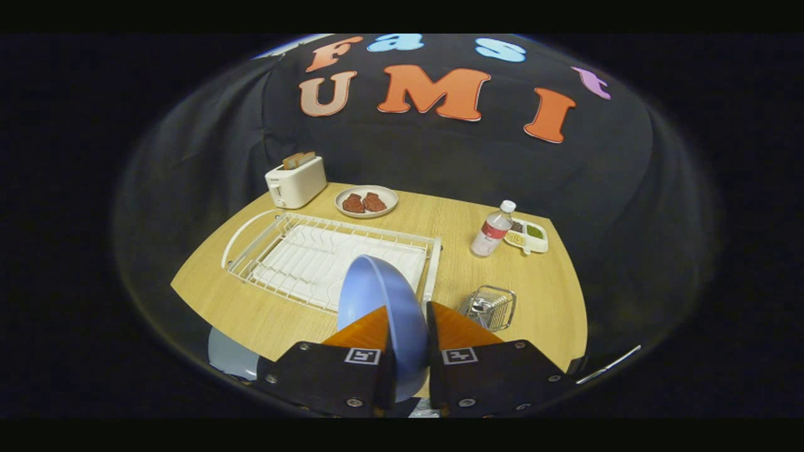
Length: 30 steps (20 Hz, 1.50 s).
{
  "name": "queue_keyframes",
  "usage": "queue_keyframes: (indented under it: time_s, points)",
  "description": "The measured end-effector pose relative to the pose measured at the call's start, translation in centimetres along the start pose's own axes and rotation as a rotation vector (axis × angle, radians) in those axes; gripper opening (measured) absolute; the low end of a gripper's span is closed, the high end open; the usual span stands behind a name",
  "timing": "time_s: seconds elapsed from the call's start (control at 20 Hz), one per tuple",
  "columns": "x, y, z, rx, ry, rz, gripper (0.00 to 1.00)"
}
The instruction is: Take the plate from the dish rack, then take the spoon from the basket and place it into the plate.
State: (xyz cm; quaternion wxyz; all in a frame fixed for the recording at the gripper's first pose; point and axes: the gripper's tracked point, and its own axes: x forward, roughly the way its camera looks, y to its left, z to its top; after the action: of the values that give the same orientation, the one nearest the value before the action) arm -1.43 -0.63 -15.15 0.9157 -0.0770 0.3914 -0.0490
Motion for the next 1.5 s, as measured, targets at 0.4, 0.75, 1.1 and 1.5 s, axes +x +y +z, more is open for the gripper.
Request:
queue_keyframes:
  time_s: [0.4,0.75,1.1,1.5]
  points:
    - [2.0,0.7,-7.8,0.125,0.074,0.104,0.21]
    - [4.4,2.3,-11.8,0.275,0.090,0.218,0.21]
    - [5.7,2.2,-14.2,0.318,0.082,0.267,0.26]
    - [9.0,1.1,-17.4,0.374,0.097,0.238,0.39]
